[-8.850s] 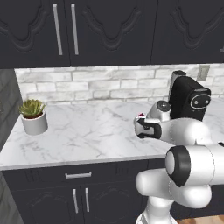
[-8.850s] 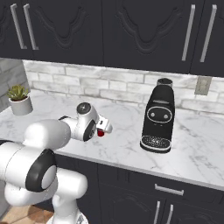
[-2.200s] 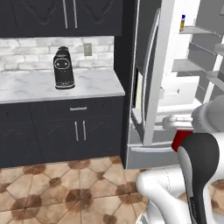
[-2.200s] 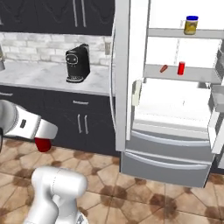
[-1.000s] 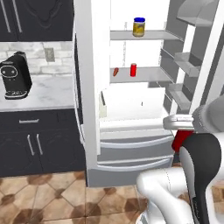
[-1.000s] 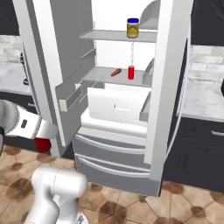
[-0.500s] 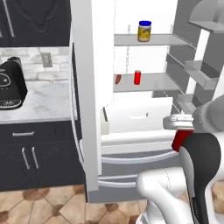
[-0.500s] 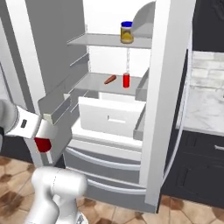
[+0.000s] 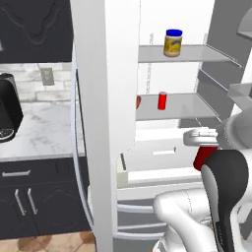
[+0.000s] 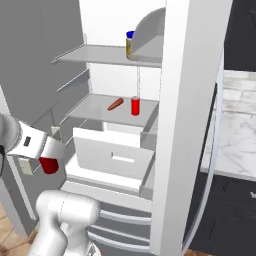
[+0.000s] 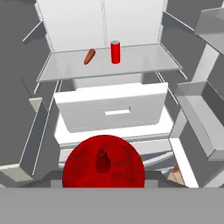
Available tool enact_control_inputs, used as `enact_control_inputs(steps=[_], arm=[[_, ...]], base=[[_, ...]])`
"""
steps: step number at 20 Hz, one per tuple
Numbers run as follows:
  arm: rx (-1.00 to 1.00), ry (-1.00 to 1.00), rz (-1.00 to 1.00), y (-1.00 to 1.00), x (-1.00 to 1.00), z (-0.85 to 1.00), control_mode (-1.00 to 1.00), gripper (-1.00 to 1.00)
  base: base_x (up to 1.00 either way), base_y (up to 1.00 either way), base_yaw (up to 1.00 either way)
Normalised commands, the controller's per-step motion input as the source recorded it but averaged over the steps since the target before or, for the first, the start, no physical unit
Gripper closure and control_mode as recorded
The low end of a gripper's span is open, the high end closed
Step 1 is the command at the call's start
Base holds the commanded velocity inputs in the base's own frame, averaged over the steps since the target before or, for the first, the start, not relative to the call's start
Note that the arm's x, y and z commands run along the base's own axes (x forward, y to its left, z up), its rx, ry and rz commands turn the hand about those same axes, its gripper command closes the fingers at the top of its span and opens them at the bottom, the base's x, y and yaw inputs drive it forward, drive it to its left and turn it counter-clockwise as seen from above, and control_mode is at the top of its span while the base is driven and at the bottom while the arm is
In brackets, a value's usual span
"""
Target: Place the mayonnaise and ketchup from the counter to the top shelf of the fridge. If the existing items in the fridge are on the top shelf, move them to other shelves.
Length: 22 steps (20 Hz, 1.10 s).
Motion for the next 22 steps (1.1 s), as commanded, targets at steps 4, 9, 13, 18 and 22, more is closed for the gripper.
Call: enact_control_inputs(steps=[4, 9, 13, 18, 22], arm=[[0.0, 0.0, 0.0, 0.0, 0.0, 0.0, 1.0, 1.0], [0.0, 0.0, 0.0, 0.0, 0.0, 0.0, 1.0, 1.0], [0.0, -0.23, 0.0, 0.0, 0.2, 0.71, -1.0, 1.0], [-0.02, -0.26, 0.09, 0.01, 0.4, 0.88, -1.0, 1.0], [-0.01, -0.18, 0.11, 0.13, 0.76, 0.87, -1.0, 1.0]], base=[[0.65, -0.17, 0.0], [0.46, -0.05, 0.0], [0.0, 0.0, 0.0], [0.0, 0.0, 0.0], [0.0, 0.0, 0.0]])
